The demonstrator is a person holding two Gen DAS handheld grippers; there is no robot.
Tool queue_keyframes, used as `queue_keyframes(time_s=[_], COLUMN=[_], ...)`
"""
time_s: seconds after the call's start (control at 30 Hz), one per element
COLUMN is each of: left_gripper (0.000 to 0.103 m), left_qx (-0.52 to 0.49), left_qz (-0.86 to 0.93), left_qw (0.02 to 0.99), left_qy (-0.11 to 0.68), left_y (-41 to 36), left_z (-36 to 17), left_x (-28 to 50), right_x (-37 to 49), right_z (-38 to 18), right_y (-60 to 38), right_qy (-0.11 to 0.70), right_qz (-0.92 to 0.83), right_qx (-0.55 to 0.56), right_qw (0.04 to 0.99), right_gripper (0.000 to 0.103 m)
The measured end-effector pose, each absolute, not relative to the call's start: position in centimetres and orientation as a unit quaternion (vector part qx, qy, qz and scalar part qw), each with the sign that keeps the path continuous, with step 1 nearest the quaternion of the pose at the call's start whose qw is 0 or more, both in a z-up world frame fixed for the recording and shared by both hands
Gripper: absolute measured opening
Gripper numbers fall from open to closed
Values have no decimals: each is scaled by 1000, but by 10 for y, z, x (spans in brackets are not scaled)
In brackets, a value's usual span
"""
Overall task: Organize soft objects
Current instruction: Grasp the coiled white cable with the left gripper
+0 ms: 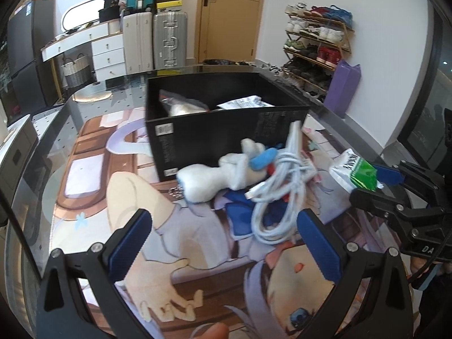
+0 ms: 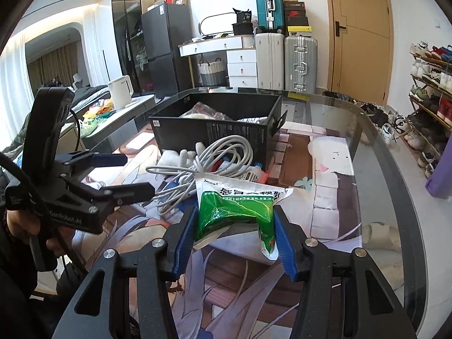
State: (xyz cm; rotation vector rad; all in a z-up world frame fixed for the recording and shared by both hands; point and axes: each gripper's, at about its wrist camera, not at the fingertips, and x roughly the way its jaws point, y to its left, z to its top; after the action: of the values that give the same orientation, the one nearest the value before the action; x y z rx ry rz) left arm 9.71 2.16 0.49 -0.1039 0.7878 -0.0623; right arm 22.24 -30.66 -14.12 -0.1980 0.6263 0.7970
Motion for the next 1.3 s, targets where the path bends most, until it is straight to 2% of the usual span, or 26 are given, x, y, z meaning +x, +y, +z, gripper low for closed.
queue_keyframes(time_s=[0.33,0.53,0.7,0.77,1.1,1.23,1.3], left_gripper=[101,84,81,71,62,43,42], left_qx=[-31,-13,-6,-1,-7,-8,-15], left_qz=[-64,-92,-133,-142,-148,-143,-145], left_qw=[923,926,920,917,907,902,902], left_qy=[379,367,368,372,395,407,405], left_y=[-1,-13,-25,-30,-36,-35,-35], left_z=[14,20,25,25,16,8,5], left_x=[115,120,121,123,136,139,139], right_x=[223,226,233,235,241,240,239], right_z=[-138,-138,-141,-141,-142,-142,-142], right_y=[-322,-325,-327,-327,-327,-328,-329], right_qy=[290,293,299,301,305,303,302], right_qz=[370,367,362,360,358,356,356], right_qx=[-81,-74,-67,-66,-64,-63,-62], right_qw=[879,880,880,880,881,882,882], right_gripper=[53,53,53,53,53,53,53])
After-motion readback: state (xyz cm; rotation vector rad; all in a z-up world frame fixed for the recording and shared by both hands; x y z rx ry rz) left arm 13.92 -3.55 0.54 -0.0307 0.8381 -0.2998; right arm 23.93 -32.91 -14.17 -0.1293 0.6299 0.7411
